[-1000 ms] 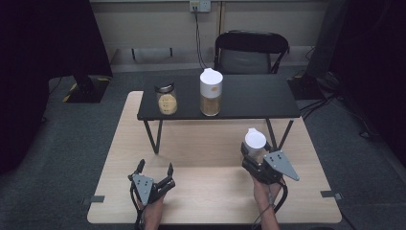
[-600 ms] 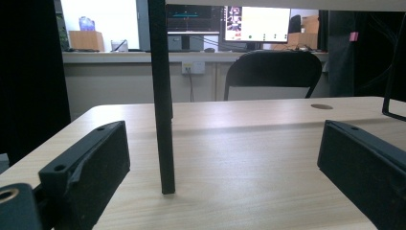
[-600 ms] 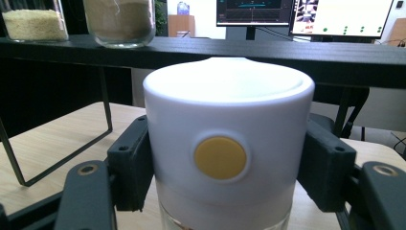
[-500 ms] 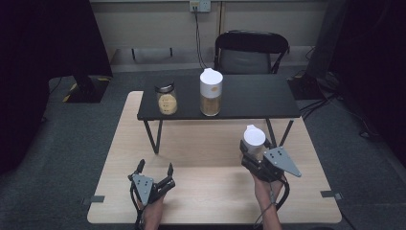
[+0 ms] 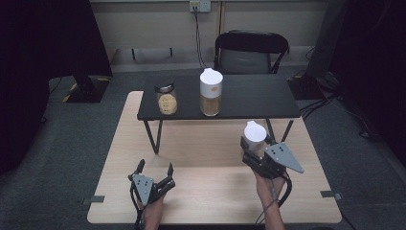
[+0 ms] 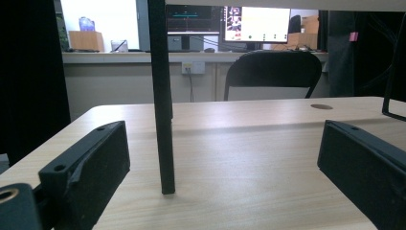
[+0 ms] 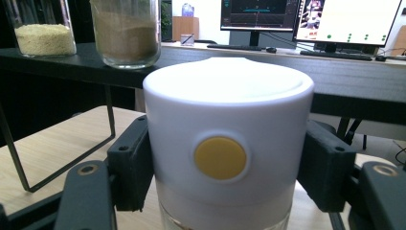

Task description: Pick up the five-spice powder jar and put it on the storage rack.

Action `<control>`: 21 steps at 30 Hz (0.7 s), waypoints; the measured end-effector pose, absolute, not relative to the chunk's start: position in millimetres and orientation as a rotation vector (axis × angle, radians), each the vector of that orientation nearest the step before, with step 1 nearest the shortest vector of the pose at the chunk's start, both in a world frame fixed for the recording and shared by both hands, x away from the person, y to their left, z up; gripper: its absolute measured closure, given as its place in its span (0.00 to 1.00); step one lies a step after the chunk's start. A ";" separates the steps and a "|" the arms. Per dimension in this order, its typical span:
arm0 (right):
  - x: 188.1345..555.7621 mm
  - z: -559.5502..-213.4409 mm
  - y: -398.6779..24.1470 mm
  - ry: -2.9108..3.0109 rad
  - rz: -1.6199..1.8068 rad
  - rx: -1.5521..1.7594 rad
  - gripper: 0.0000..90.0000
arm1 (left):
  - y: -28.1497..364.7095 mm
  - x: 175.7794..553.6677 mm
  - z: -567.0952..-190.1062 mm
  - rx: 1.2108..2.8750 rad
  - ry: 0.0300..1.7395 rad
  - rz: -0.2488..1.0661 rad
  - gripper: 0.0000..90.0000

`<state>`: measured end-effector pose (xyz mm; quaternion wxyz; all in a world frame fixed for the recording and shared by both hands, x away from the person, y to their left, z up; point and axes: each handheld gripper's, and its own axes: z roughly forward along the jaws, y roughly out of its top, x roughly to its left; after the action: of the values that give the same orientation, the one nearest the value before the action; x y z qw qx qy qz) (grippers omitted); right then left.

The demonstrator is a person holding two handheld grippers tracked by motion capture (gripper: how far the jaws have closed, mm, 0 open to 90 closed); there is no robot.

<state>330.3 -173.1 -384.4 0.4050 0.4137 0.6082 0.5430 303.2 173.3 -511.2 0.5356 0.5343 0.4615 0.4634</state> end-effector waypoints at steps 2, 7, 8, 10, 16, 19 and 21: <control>330.5 -382.9 -173.4 1.534 1.372 1.042 0.34 | 173.3 303.2 -511.2 1.273 1.099 1.104 0.04; 330.8 -376.2 -172.4 1.534 1.379 1.035 0.34 | 173.3 303.2 -511.2 1.272 1.100 1.104 0.04; 331.0 -376.0 -172.1 1.533 1.378 1.033 0.34 | 173.3 303.2 -511.2 1.272 1.100 1.104 0.04; 331.8 -375.7 -171.6 1.537 1.380 1.037 0.34 | 173.3 303.1 -511.2 1.272 1.099 1.104 0.04; 332.9 -371.5 -171.5 1.527 1.383 1.034 0.34 | 173.3 303.2 -511.2 1.272 1.100 1.103 0.04; 332.7 -368.1 -172.0 1.527 1.378 1.026 0.34 | 173.3 303.2 -511.2 1.272 1.100 1.104 0.04; 332.9 -366.5 -172.6 1.526 1.379 1.025 0.34 | 173.3 303.2 -511.2 1.273 1.100 1.104 0.04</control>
<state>332.9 -172.6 -366.5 0.4093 0.4069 0.6060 0.5475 303.2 173.3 -511.2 0.5353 0.5343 0.4618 0.4634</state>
